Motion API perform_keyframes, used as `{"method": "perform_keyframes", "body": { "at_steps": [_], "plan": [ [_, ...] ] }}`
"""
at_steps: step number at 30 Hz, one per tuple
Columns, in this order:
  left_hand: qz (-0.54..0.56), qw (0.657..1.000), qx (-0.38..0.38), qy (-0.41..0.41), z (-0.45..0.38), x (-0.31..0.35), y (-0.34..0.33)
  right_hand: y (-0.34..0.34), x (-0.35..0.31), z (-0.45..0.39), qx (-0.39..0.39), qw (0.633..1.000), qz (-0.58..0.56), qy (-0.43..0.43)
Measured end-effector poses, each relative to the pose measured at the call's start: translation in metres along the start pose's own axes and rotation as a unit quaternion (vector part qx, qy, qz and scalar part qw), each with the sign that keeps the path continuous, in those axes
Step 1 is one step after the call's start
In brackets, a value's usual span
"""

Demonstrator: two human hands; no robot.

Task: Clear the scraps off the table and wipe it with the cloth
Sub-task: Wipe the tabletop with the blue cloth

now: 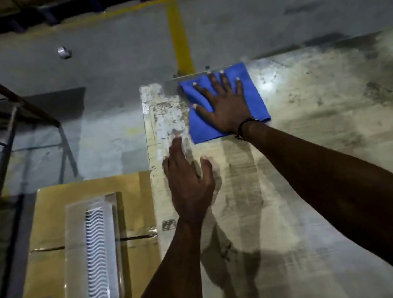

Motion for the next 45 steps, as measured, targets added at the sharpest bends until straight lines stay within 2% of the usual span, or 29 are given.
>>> {"method": "perform_keyframes", "body": {
  "at_steps": [2, 4, 7, 10, 13, 18, 19, 22, 24, 27, 30, 34, 40, 45],
  "plan": [
    [0.031, 1.0, -0.004, 0.003, 0.002, -0.003, 0.003, -0.002, -0.003, 0.032, 0.015, 1.0, -0.007, 0.026],
    [0.035, 0.999, -0.023, -0.004, 0.003, -0.007, 0.004, 0.003, 0.01, 0.072, 0.042, 0.999, 0.002, 0.006],
    [-0.028, 0.993, -0.091, -0.074, 0.013, -0.016, 0.002, 0.013, 0.056, 0.131, 0.069, 0.99, 0.043, -0.112],
    [-0.117, 0.973, -0.136, -0.146, 0.042, -0.036, 0.018, 0.019, 0.073, 0.19, 0.118, 0.958, 0.051, -0.256],
    [-0.142, 0.968, -0.133, -0.159, 0.067, -0.055, 0.044, 0.009, 0.026, 0.233, 0.134, 0.947, 0.054, -0.287],
    [-0.147, 0.964, -0.168, -0.147, 0.097, -0.083, 0.077, -0.015, -0.091, 0.31, 0.084, 0.986, 0.024, -0.139],
    [-0.145, 0.963, -0.173, -0.15, 0.102, -0.086, 0.084, -0.016, -0.101, 0.33, 0.079, 0.986, 0.019, -0.145],
    [-0.126, 0.966, -0.177, -0.143, 0.115, -0.095, 0.102, -0.016, -0.122, 0.384, 0.087, 0.968, 0.016, -0.234],
    [-0.102, 0.973, -0.171, -0.115, 0.119, -0.103, 0.115, -0.021, -0.151, 0.4, 0.073, 0.967, 0.028, -0.243],
    [-0.072, 0.983, -0.154, -0.066, 0.119, -0.117, 0.127, -0.029, -0.188, 0.391, 0.062, 0.974, 0.03, -0.216],
    [-0.068, 0.985, -0.143, -0.065, 0.111, -0.125, 0.133, -0.029, -0.19, 0.355, 0.068, 0.977, 0.015, -0.2],
    [-0.062, 0.989, -0.115, -0.063, 0.089, -0.122, 0.134, -0.03, -0.173, 0.299, 0.076, 0.986, 0.009, -0.148],
    [-0.028, 0.993, -0.094, -0.059, 0.051, -0.101, 0.103, -0.028, -0.14, 0.223, 0.098, 0.987, 0.012, -0.128],
    [-0.013, 0.995, -0.082, -0.047, 0.029, -0.068, 0.067, -0.026, -0.112, 0.159, 0.065, 0.991, 0.0, -0.114]
  ]
}}
Point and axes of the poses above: each hand's wrist, its own z-axis away from the middle knuckle, its own y-axis out of the back of the hand, x = y × z, the point moved 7 cm from there along -z, towards the middle knuckle, and after that the axes turned 3 degrees about y, right-handed, at the moved point
